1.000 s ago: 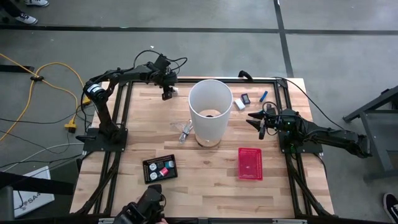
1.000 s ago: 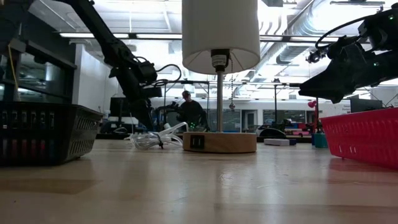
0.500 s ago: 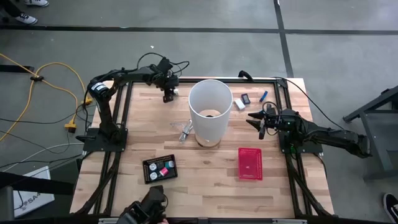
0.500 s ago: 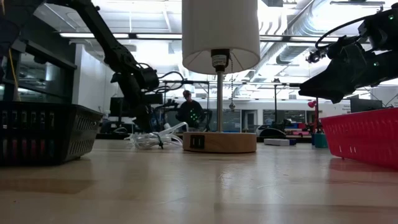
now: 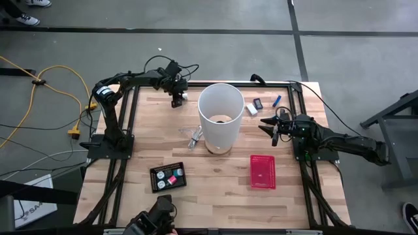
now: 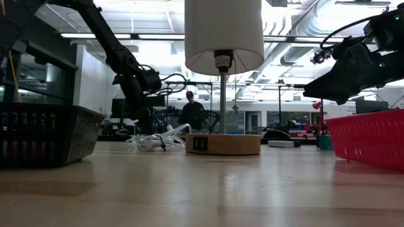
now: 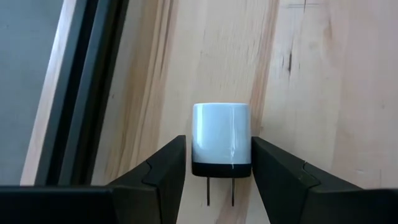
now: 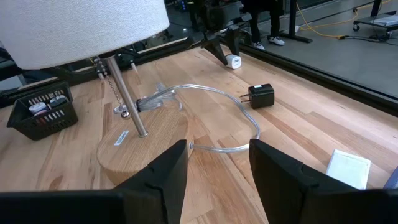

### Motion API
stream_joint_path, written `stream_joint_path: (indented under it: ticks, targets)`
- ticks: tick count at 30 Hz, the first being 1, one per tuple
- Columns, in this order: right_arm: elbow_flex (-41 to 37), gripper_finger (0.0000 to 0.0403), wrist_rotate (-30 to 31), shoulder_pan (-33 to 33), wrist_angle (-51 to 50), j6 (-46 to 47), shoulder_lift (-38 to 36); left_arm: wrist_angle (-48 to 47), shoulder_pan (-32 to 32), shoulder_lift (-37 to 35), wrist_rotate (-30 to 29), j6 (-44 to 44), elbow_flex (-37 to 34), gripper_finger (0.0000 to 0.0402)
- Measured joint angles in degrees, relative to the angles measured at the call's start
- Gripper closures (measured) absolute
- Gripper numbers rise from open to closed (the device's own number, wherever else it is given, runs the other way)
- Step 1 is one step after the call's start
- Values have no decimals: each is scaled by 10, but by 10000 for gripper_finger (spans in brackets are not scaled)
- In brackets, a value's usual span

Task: Pick & Place Office items
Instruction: Put the white charger adapter into the black bin

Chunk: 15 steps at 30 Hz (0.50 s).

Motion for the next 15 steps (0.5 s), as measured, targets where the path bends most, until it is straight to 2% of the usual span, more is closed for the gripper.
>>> stream_joint_path:
  ticks: [15]
  targets:
    - [0, 243, 0, 0, 0, 0, 0, 0, 0, 0, 3, 0, 0, 267]
